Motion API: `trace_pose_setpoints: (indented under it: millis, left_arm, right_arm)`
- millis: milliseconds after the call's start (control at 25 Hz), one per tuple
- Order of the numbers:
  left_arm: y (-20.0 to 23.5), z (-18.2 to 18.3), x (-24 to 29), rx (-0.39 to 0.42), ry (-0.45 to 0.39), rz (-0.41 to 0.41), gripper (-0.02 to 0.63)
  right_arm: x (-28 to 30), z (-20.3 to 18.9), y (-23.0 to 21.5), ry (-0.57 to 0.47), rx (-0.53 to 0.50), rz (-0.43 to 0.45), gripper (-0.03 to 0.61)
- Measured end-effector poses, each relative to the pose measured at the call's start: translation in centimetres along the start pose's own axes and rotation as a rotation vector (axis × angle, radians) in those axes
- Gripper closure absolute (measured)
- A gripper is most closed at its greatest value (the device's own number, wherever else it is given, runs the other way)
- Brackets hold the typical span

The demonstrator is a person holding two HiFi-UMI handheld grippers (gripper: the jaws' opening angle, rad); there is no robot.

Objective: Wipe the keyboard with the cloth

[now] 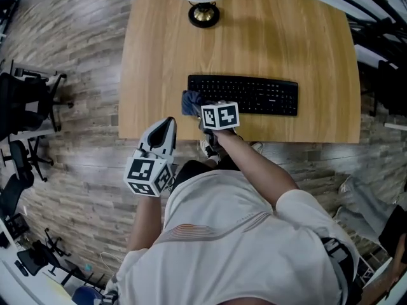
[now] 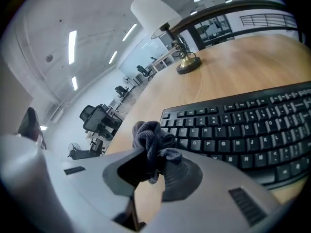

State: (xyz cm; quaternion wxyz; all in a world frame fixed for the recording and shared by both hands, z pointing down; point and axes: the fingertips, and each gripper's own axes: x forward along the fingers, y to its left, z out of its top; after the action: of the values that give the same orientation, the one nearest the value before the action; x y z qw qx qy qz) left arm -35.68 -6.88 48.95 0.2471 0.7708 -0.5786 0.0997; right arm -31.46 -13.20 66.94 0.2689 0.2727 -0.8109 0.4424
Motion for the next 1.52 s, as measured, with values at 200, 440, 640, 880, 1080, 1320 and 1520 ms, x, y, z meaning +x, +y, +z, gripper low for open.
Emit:
trace_pose_setpoints:
  millis: [200,440,640,880,1080,1320,1520]
  left_arm:
    - [-2.2,1.4,2.2,0.032,-0.008,-0.065,0.600]
    - [-6.4,2.3,4.8,0.073,0.001,-0.150,0.600]
    - [-10.4,2.9,6.6,0.097,-0.002,-0.188,0.600]
    - [-15.1,3.3,7.8,0.101,-0.005,-0.201,0.600]
    - [-18.2,3.1,8.9,0.089,-0.011,-0.193,0.600]
    - [-21.1,2.5,10.2,0.075,-0.016,-0.177,0.600]
    - [-22.5,2.5,10.6,0.062,-0.039,-0.160,0.600]
  right_arm:
    - [-2.7,-0.1,-3.2,-0.034,0.045,-0.045,0.456]
    - [-7.3,-0.7,-8.4,-0.082,0.112,-0.113,0.454]
    - [-11.7,-1.4,-13.4,-0.124,0.161,-0.163,0.454]
    - [-16.9,-2.1,-18.5,-0.151,0.188,-0.209,0.454]
    - [-20.9,-2.7,-23.1,-0.176,0.227,-0.239,0.454]
    - [-24.6,-2.8,-27.6,-0.187,0.240,-0.262,0.454]
    - [-27.5,-3.2,-30.9,-0.203,0.263,-0.292,0.454]
